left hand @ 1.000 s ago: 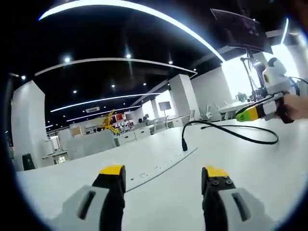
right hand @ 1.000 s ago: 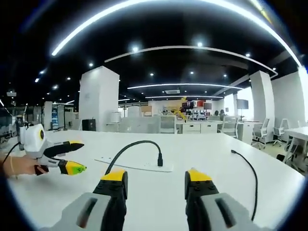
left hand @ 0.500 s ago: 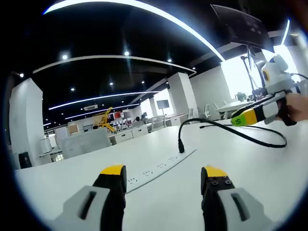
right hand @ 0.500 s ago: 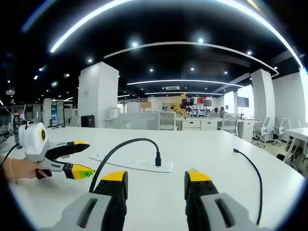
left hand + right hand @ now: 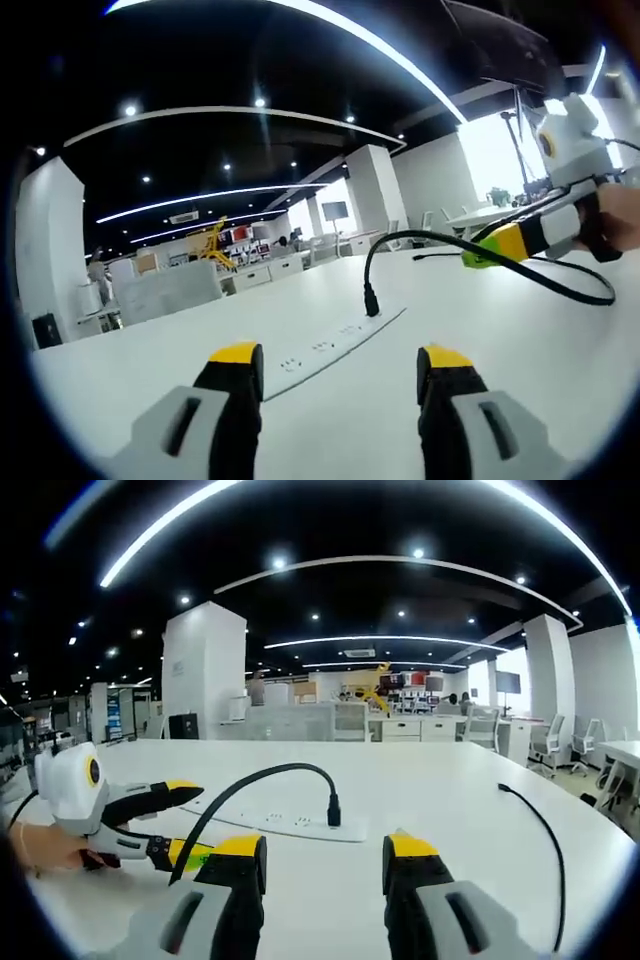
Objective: Locate the USB plug end of the data cable currently connected to the USB port on the desk. Grip the plug, withdraw it from the port, and place it onto the desktop.
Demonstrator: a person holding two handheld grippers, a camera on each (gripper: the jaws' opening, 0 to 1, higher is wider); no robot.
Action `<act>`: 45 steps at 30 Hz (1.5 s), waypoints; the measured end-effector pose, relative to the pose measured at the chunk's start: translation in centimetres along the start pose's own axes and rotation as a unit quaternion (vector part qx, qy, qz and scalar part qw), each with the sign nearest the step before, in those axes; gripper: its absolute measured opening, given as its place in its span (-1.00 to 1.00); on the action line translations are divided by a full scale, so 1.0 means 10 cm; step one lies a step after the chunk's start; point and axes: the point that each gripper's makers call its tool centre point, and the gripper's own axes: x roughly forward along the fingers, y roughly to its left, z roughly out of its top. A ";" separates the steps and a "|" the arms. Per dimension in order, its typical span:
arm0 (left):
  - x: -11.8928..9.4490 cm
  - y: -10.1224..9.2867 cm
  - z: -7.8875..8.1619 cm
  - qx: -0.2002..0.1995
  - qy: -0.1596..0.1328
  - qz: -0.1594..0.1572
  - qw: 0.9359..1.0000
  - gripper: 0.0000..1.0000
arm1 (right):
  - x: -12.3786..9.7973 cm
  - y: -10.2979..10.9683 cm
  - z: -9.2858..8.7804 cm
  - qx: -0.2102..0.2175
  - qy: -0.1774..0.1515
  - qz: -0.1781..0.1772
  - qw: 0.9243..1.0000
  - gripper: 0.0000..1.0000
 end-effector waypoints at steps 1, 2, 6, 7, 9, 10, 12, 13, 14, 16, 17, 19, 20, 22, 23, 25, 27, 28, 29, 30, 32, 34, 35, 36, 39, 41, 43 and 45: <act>0.02 -0.02 0.01 0.002 -0.001 -0.001 1.000 0.22 | 0.02 0.00 0.00 -0.002 0.001 0.001 1.000 -0.05; 0.04 -0.04 0.01 0.005 -0.002 -0.004 1.000 0.21 | 0.05 0.00 -0.01 -0.001 0.005 0.003 1.000 -0.05; 0.11 -0.12 0.04 0.014 -0.004 -0.009 1.000 0.21 | 0.15 0.01 -0.02 0.002 0.010 0.006 1.000 -0.05; 0.13 -0.14 0.05 0.016 -0.006 -0.010 1.000 0.21 | 0.16 0.02 -0.02 0.001 0.012 0.007 1.000 -0.05; 0.18 -0.15 0.05 0.006 -0.004 -0.012 1.000 0.22 | 0.19 0.02 -0.03 -0.004 0.016 0.007 1.000 -0.05; 0.19 -0.16 0.06 0.009 -0.005 -0.010 1.000 0.21 | 0.19 0.02 -0.03 -0.007 0.018 0.007 1.000 -0.05; 0.21 -0.16 0.07 0.011 -0.006 -0.008 1.000 0.21 | 0.19 0.03 -0.03 -0.008 0.019 0.008 1.000 -0.05; 0.23 -0.16 0.07 0.011 -0.007 -0.006 1.000 0.21 | 0.19 0.03 -0.02 -0.007 0.019 0.009 1.000 -0.05; 0.24 -0.16 0.08 0.012 -0.008 -0.004 1.000 0.21 | 0.20 0.03 -0.01 -0.004 0.017 0.010 1.000 -0.05; 0.26 -0.16 0.09 0.011 -0.010 -0.001 1.000 0.21 | 0.21 0.03 0.01 -0.002 0.018 0.011 1.000 -0.05; 0.28 -0.15 0.10 0.008 -0.012 0.001 1.000 0.21 | 0.22 0.02 0.02 -0.002 0.018 0.010 1.000 -0.05; 0.30 -0.16 0.10 0.007 -0.012 0.003 1.000 0.21 | 0.22 0.00 0.05 -0.003 0.019 0.008 1.000 -0.04; 0.31 -0.17 0.11 0.007 -0.012 0.004 1.000 0.21 | 0.22 -0.01 0.06 0.000 0.020 0.005 1.000 -0.04; 0.33 -0.17 0.11 0.006 -0.013 0.006 1.000 0.21 | 0.18 -0.01 0.09 0.005 0.017 0.002 1.000 -0.04; 0.35 -0.22 0.06 -0.009 0.004 -0.009 1.000 0.23 | 0.16 0.00 0.10 0.008 0.015 0.001 1.000 -0.04; 0.39 -0.10 0.05 -0.034 0.000 0.016 0.999 0.28 | 0.12 0.02 0.12 0.009 0.013 -0.001 1.000 -0.04; 0.39 -0.06 0.06 -0.027 -0.004 0.024 0.999 0.25 | 0.09 0.01 0.13 0.009 0.013 -0.005 1.000 -0.04; 0.39 -0.06 0.06 -0.030 -0.006 0.024 0.999 0.25 | 0.08 0.00 0.13 0.011 0.015 -0.007 1.000 -0.04; 0.38 -0.08 0.06 -0.030 -0.006 0.022 0.999 0.27 | 0.06 -0.01 0.12 0.011 0.016 -0.009 1.000 -0.04; 0.39 -0.10 0.05 -0.026 -0.002 0.019 0.999 0.28 | 0.04 -0.02 0.12 0.010 0.017 -0.012 1.000 -0.04; 0.40 -0.11 0.03 -0.022 0.001 0.018 1.000 0.29 | 0.00 -0.04 0.11 0.004 0.020 -0.019 1.000 -0.04; 0.41 -0.12 0.02 -0.020 0.004 0.018 1.000 0.29 | -0.02 -0.05 0.10 0.000 0.022 -0.023 0.999 -0.04; 0.41 -0.12 0.01 -0.017 0.005 0.018 1.000 0.29 | -0.03 -0.06 0.10 -0.001 0.022 -0.024 0.999 -0.04; 0.41 -0.13 0.01 -0.015 0.007 0.018 1.000 0.30 | -0.06 -0.04 0.09 -0.003 0.023 -0.023 0.999 -0.04; 0.41 -0.14 -0.02 -0.010 0.015 0.018 1.000 0.30 | -0.10 0.01 0.09 -0.009 0.023 -0.022 0.999 -0.04; 0.40 -0.15 -0.02 -0.009 0.017 0.019 1.000 0.30 | -0.12 0.04 0.10 -0.011 0.020 -0.021 1.000 -0.04; 0.40 -0.16 -0.02 -0.012 0.014 0.018 1.000 0.31 | -0.11 0.05 0.11 -0.008 0.015 -0.022 1.000 -0.04; 0.39 -0.17 -0.04 -0.013 0.017 0.017 1.000 0.31 | -0.05 0.08 0.11 -0.009 0.009 -0.027 1.000 -0.04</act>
